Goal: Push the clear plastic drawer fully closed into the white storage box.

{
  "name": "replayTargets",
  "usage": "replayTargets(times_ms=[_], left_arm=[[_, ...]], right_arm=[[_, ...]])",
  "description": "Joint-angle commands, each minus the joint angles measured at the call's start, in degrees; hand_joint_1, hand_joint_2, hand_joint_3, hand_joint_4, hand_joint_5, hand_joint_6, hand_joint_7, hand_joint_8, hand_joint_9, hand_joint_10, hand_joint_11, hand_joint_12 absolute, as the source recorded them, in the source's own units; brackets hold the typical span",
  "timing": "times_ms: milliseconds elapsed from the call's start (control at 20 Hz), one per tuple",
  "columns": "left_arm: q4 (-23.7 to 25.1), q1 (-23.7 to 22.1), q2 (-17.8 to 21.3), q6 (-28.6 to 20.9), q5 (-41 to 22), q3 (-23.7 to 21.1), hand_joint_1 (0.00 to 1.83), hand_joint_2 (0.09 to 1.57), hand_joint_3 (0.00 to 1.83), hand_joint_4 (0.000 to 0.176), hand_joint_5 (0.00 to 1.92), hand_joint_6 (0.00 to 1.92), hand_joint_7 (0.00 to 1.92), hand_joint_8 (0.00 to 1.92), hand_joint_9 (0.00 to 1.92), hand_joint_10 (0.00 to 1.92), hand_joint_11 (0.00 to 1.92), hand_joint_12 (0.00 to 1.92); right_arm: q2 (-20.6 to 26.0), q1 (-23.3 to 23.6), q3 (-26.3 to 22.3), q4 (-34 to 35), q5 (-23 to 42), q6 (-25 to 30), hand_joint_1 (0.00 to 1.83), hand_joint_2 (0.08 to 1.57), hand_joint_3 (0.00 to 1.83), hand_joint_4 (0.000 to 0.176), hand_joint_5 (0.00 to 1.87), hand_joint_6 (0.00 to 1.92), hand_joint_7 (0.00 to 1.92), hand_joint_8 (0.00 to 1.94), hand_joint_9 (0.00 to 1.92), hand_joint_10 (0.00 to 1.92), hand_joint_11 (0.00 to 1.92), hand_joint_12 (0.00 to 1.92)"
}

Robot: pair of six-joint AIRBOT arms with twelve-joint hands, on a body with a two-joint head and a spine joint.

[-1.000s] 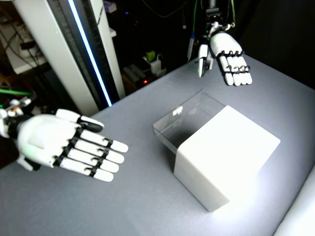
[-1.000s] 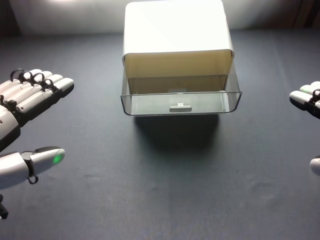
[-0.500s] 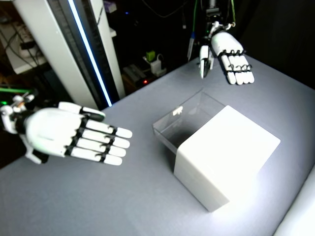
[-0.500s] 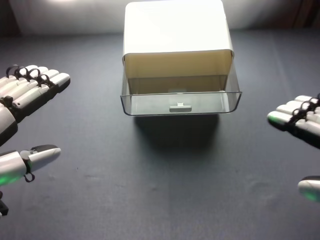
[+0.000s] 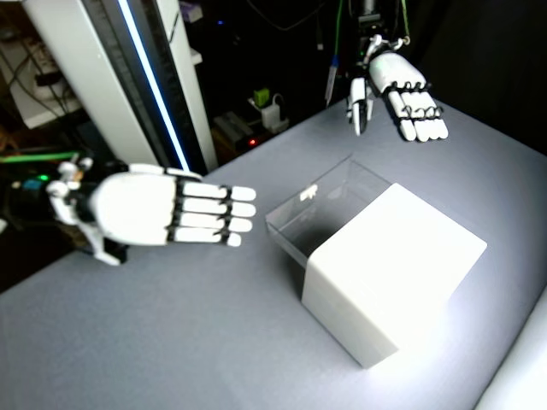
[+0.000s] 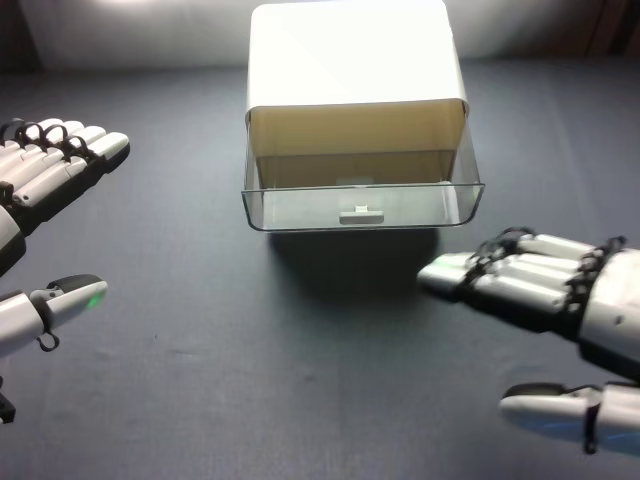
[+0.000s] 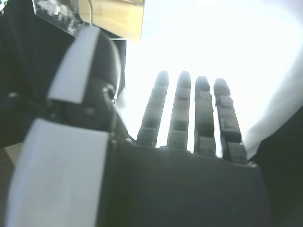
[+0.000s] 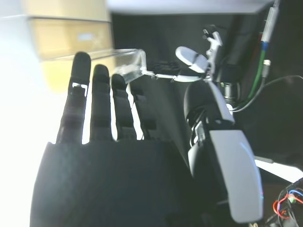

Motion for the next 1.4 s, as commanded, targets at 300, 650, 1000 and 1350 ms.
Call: replayTargets(times_ms=[300,650,1000,1350], left_arm=[[-2.0,0.7,0.6,-0.3,-8.8,-0.1,0.79,1.36,0.00,0.000,0.00,0.00,0.00,0.00,0.00,0.00,0.00,0.00],[-2.5,0.9,0.5,-0.3,-9.4,-0.2,0.82,1.37,0.00,0.000,0.00,0.00,0.00,0.00,0.00,0.00,0.00,0.00],[-2.8,1.0,0.5,-0.3,-9.7,-0.2,0.80,1.35,0.00,0.000,0.00,0.00,0.00,0.00,0.00,0.00,0.00,0.00],[-3.0,1.1,0.5,-0.3,-10.0,-0.2,0.80,1.35,0.00,0.000,0.00,0.00,0.00,0.00,0.00,0.00,0.00,0.00]], right_arm=[[-6.3,5.9,3.6,-3.1,2.8,2.9,0.57,1.38,0.00,0.000,0.13,0.01,0.17,0.00,0.31,0.05,0.00,1.17],[-10.0,8.9,6.4,-2.6,1.8,2.9,0.49,1.42,0.00,0.000,0.04,0.00,0.09,0.00,0.26,0.01,0.00,1.13],[-10.7,9.9,7.0,-2.3,1.8,2.9,0.41,1.43,0.00,0.000,0.00,0.00,0.00,0.00,0.00,0.00,0.00,0.25],[-10.7,10.9,7.5,-2.4,1.8,2.8,0.44,1.42,0.00,0.000,0.00,0.00,0.00,0.00,0.00,0.00,0.00,0.00]])
